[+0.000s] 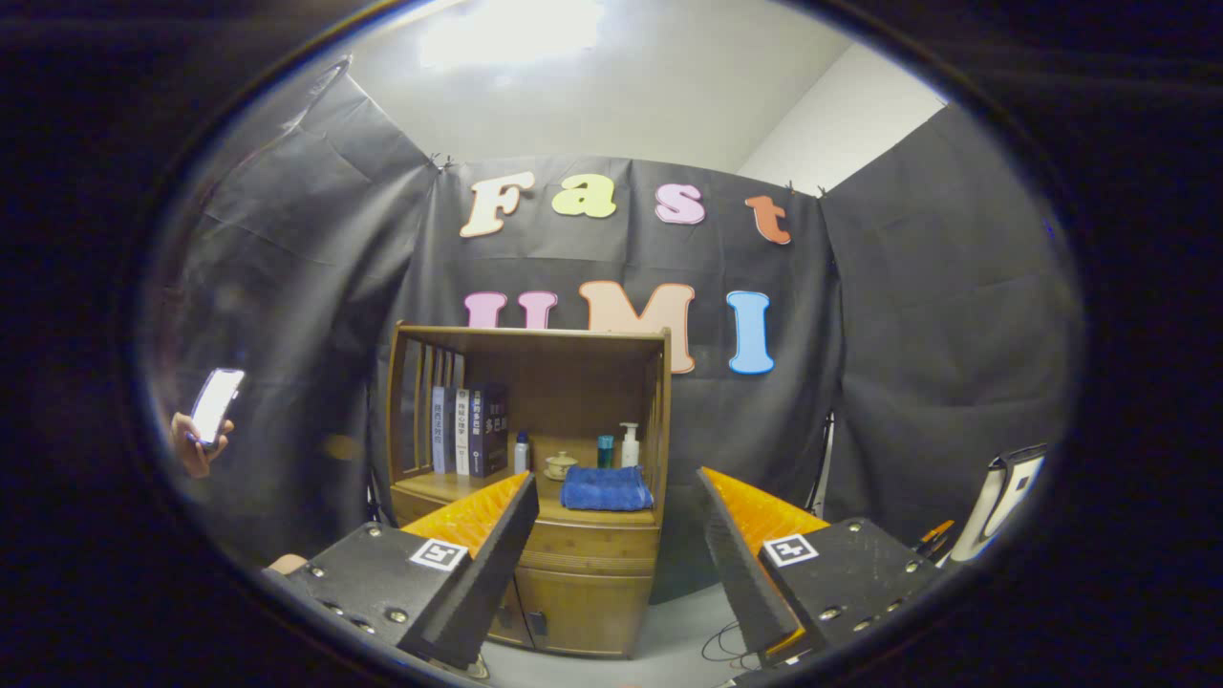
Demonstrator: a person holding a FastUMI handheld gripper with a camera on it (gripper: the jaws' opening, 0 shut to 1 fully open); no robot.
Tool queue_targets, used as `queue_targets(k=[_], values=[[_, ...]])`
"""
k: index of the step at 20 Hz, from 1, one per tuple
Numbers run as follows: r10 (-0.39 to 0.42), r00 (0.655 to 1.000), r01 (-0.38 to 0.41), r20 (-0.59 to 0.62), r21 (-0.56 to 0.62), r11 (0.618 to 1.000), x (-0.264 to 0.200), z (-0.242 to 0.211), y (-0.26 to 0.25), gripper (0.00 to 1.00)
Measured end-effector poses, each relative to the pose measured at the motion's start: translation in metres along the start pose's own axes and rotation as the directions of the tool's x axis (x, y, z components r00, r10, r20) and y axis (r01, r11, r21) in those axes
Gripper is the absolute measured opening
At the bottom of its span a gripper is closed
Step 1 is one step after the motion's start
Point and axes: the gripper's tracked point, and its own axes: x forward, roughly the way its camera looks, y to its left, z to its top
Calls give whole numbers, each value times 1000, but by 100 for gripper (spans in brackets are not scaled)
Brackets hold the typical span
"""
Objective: Pull open the drawer, take out the items inside it, and place them on the countertop above the cabinet.
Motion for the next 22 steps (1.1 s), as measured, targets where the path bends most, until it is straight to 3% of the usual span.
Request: queue_targets(k=[22], values=[[38, 999, -38, -1, 38, 999, 22, -7, 14, 97]])
